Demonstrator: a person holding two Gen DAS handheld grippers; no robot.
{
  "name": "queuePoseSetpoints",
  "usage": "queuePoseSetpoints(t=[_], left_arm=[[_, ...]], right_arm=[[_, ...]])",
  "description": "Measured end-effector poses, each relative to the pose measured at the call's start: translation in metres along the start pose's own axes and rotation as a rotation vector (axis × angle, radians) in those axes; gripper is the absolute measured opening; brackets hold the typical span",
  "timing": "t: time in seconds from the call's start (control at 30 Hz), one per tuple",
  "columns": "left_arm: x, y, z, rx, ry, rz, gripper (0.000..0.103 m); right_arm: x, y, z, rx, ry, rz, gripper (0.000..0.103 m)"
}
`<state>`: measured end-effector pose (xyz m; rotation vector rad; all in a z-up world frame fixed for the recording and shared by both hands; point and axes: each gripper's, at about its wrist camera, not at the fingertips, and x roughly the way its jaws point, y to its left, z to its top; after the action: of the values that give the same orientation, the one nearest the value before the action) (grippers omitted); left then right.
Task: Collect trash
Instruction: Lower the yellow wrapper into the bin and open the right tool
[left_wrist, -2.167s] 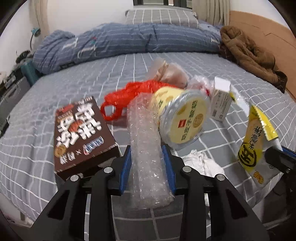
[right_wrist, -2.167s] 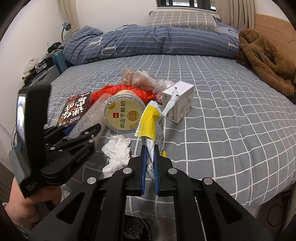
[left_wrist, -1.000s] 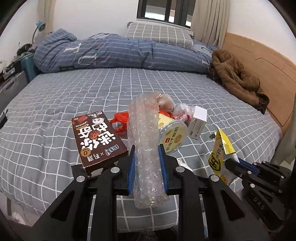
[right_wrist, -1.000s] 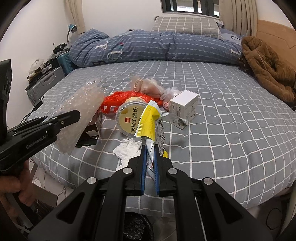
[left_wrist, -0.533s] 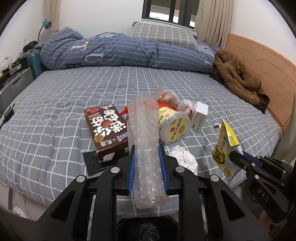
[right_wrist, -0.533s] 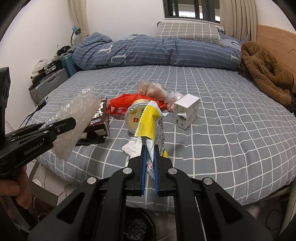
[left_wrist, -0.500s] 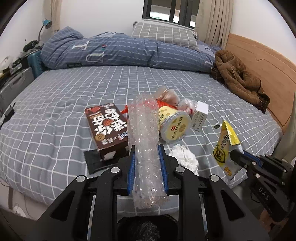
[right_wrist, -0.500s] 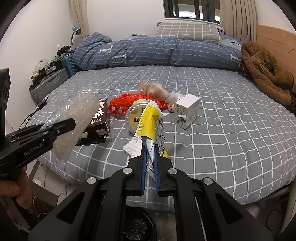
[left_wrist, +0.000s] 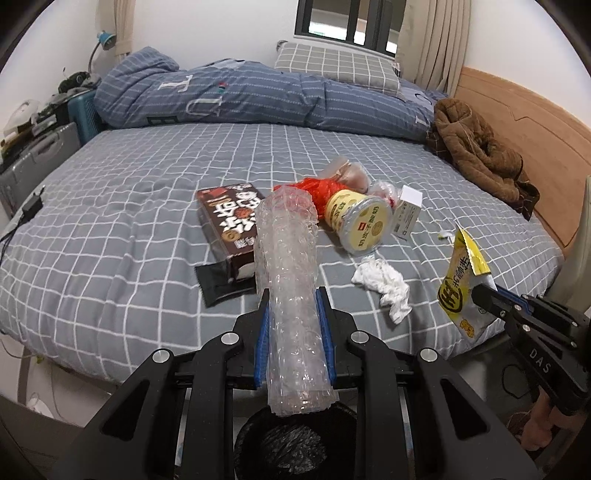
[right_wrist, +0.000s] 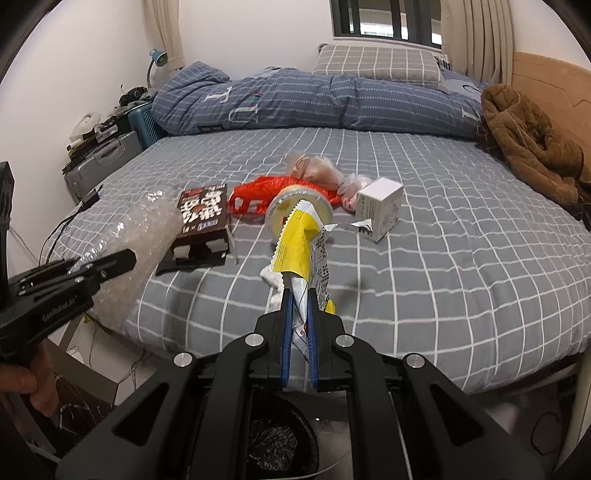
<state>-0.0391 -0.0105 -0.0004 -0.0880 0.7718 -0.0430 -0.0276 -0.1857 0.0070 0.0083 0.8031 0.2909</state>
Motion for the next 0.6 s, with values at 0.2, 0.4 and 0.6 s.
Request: queuePoseSetpoints(t=[0.2,0.4,0.6], left_arm=[[-0.014,0.011,-0.019,-0.027,0.012,-0.003,0.022],[-0.020,0.010,-0.042,-0.027,0.045,0.001,0.022],[-0.026,0.011,-0.062,-0.041,0.075,0.001,0.022]], right_arm=[[-0.008,0.008,-0.018,-0.003,0.013,0.014,0.007],[-0.017,0.019,-0.029,-0.002,0.019,0.036,0.007],[-0.019,0.030,-0.046,-0.005,0.050,0.044,0.007]])
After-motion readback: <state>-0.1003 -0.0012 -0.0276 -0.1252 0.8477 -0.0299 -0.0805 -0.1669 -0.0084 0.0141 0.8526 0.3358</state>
